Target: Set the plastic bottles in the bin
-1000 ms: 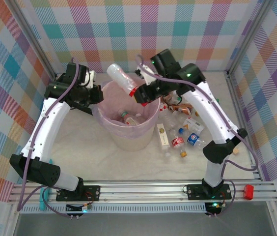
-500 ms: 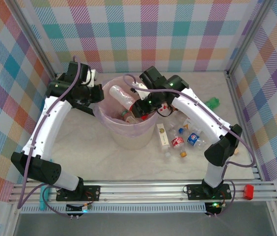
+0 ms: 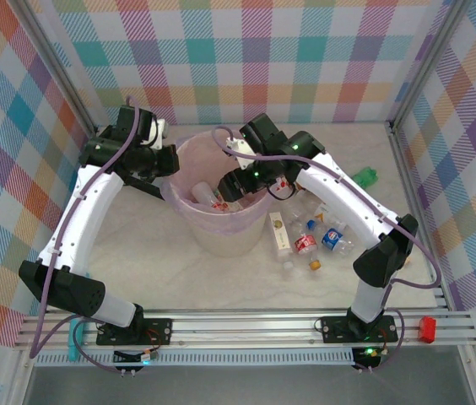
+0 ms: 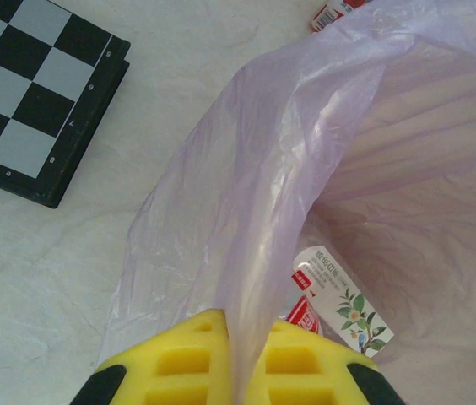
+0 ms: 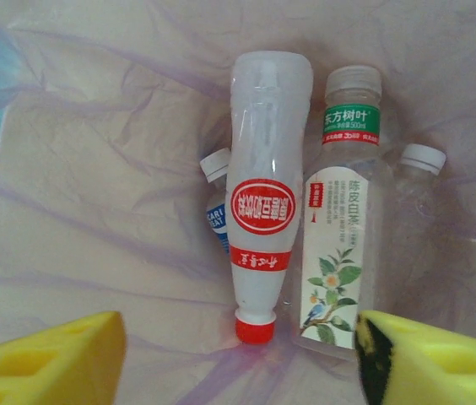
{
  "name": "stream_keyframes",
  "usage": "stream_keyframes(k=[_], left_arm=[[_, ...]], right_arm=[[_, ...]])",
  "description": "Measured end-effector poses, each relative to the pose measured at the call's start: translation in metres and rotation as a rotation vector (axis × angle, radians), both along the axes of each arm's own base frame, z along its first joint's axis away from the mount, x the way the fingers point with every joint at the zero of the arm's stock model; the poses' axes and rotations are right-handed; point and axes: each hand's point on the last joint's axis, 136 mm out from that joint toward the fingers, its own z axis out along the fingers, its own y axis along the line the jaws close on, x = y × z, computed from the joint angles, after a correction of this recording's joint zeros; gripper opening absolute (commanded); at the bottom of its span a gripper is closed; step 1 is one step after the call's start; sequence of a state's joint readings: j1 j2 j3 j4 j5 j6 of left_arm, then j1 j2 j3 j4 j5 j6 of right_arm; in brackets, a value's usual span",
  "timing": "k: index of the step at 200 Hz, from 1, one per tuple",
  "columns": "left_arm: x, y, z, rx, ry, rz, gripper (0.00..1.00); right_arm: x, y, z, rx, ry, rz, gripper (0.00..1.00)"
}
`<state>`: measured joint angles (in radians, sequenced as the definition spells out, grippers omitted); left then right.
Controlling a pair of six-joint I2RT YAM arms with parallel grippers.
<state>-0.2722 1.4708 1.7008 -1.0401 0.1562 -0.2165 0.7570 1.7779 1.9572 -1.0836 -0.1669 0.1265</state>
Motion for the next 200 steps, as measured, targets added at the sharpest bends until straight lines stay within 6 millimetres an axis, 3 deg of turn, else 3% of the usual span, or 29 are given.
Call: stream_keyframes(k=[25,65,91,125,163,200], left_arm=[[0.000,-0.001,0.000,0.000,0.000,-0.003,0.00],[0.000,-0.001,0.000,0.000,0.000,-0.003,0.00],[0.001,-0.002,0.000,0.000,0.001,-0.004,0.00],[0.002,-0.002,0.000,0.001,0.002,-0.004,0.00],[0.002,-0.002,0.000,0.002,0.002,-0.003,0.00],[0.002,0.000,0.000,0.006,0.000,-0.003,0.00]], right_arm=[[-0.001,0.003,-0.006,-0.006,0.016,0.014,1.00],[0.000,0.007,0.002,0.019,0.005,0.022,1.00],[0.003,0.010,0.026,0.073,-0.057,0.026,0.99],[0.001,0.002,0.074,0.157,-0.203,0.040,0.99],[0.011,-0.032,0.120,0.194,-0.358,-0.014,0.99],[0.051,-0.099,0.126,0.152,-0.401,-0.219,0.97]])
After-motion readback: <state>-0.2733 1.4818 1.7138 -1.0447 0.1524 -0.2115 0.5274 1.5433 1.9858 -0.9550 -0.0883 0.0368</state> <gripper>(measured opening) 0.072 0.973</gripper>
